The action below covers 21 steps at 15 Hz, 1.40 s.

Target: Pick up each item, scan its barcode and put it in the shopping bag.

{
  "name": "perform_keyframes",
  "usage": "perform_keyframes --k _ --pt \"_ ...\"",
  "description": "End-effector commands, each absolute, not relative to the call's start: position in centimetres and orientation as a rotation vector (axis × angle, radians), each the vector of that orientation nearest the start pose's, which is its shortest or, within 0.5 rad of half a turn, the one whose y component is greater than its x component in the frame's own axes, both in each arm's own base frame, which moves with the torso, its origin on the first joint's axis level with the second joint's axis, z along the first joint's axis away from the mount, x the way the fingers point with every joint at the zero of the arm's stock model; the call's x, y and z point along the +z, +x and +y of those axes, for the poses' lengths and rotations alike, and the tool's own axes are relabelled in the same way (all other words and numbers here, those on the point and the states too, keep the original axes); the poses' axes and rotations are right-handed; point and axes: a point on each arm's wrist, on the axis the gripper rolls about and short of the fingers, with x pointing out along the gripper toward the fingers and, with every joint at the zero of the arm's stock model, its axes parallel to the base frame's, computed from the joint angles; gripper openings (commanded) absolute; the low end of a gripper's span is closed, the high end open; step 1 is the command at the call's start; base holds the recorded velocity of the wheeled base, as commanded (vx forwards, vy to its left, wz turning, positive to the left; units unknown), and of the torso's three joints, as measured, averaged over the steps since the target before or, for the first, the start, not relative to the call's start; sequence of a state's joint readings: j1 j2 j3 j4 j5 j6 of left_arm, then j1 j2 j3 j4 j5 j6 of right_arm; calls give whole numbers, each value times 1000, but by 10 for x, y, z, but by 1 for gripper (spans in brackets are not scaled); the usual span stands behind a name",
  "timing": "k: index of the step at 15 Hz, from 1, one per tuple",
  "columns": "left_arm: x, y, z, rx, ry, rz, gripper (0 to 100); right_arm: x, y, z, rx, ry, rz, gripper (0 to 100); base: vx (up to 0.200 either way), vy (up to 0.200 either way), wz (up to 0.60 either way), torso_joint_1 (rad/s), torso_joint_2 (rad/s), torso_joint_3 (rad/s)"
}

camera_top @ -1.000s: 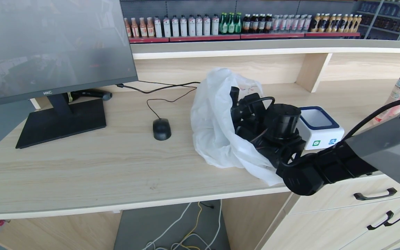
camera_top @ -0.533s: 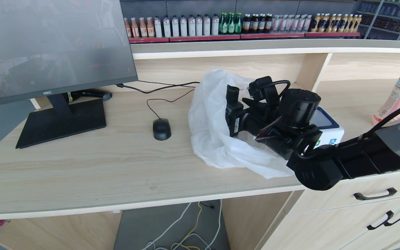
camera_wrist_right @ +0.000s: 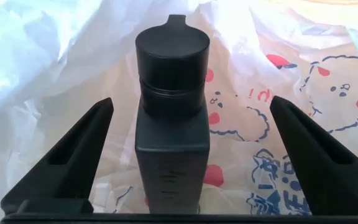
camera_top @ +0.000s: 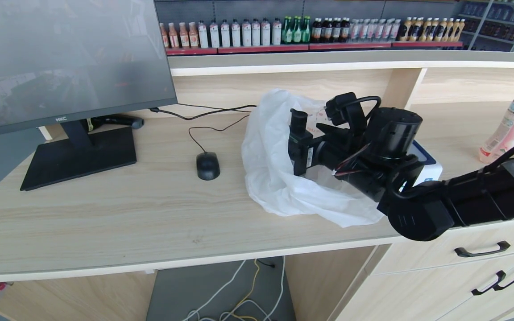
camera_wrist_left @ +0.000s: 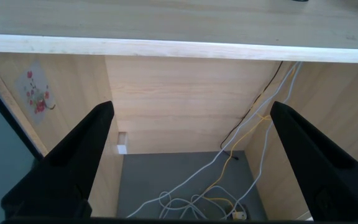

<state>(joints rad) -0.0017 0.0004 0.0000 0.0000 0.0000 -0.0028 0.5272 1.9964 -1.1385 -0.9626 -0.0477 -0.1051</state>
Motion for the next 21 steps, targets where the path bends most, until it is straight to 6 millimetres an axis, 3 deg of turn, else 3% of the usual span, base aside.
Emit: perform_keyframes --k 1,5,8,10,13,16,21 --pt "75 -23 0 -2 -3 0 100 217 336 195 473 -65 -162 100 0 0 0 0 0 0" --pt "75 -23 0 0 -3 0 100 250 315 184 473 -53 -206 100 0 0 0 0 0 0" --pt "75 -23 0 -2 -3 0 100 275 278 174 502 -40 -233 100 0 0 0 0 0 0" --pt "75 -23 0 -2 -3 0 100 272 252 164 515 -41 -216 100 0 0 0 0 0 0" --pt "75 -23 0 0 -3 0 100 243 205 133 511 -12 -199 100 0 0 0 0 0 0" --pt "75 -23 0 -2 -3 0 100 231 194 125 505 58 -302 100 0 0 0 0 0 0" --pt "75 -23 0 -2 -3 0 100 230 198 125 491 75 -367 100 0 0 0 0 0 0"
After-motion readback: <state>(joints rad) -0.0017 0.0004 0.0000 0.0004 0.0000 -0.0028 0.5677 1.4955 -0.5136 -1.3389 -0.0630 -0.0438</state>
